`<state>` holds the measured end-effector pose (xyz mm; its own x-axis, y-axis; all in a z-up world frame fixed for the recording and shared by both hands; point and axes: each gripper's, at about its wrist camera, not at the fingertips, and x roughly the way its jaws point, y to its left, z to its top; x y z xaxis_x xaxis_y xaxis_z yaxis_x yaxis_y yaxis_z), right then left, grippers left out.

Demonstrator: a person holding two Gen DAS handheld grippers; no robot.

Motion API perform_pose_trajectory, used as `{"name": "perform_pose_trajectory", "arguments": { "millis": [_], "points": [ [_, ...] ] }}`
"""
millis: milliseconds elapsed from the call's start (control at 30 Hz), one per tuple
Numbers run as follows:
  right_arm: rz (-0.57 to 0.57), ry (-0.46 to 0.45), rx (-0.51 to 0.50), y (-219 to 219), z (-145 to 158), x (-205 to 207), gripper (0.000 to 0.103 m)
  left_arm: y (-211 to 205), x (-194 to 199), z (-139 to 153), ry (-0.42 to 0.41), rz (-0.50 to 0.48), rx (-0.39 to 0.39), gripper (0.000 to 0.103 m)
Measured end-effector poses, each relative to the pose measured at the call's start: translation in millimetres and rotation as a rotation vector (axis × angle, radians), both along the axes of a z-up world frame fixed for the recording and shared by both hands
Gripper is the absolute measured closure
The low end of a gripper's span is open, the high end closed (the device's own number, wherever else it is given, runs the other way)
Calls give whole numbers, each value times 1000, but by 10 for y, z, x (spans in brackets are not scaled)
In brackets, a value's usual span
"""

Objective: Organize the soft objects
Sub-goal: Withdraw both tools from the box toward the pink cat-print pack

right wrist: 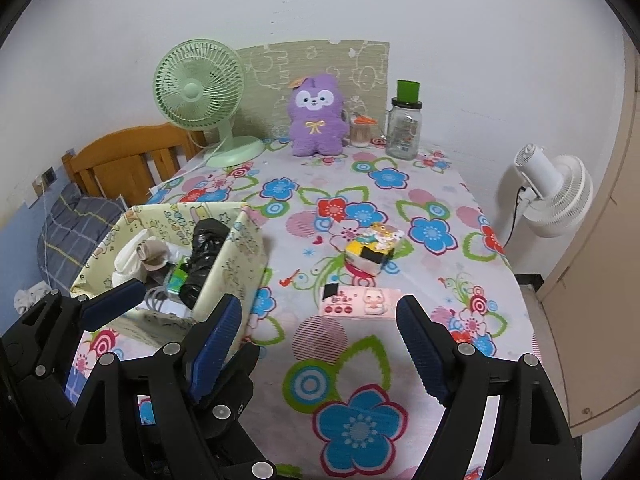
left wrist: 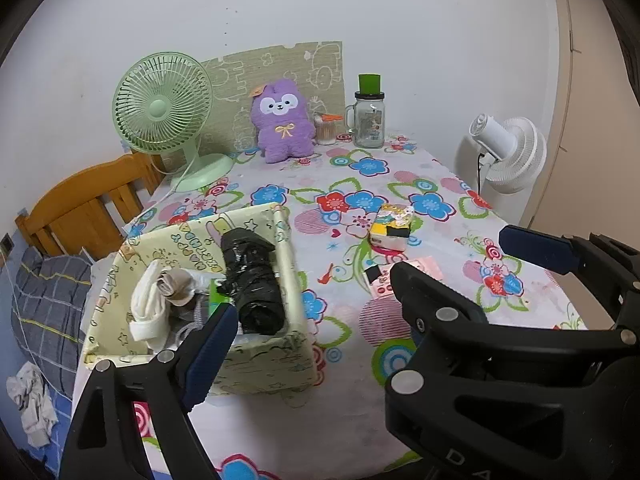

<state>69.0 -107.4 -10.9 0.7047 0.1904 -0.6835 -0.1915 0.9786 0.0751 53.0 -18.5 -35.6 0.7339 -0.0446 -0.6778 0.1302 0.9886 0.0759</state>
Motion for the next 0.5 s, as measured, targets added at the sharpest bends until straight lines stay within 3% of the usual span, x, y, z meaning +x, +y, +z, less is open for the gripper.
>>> {"name": "perform_pose_trajectory", "arguments": {
  "millis": [167, 333, 500],
  "points": [
    [-9, -6, -5, -101, -14, 9, 19, -88, 21, -21, 5, -12, -12, 12],
    [-35, -26, -14, -203, -31, 19, 10, -208, 42, -32, -1, -35, -7, 7],
    [-49, -18, -23, -301, -86, 79, 9, -318, 94, -86, 14, -61, -11, 7]
  ]
}}
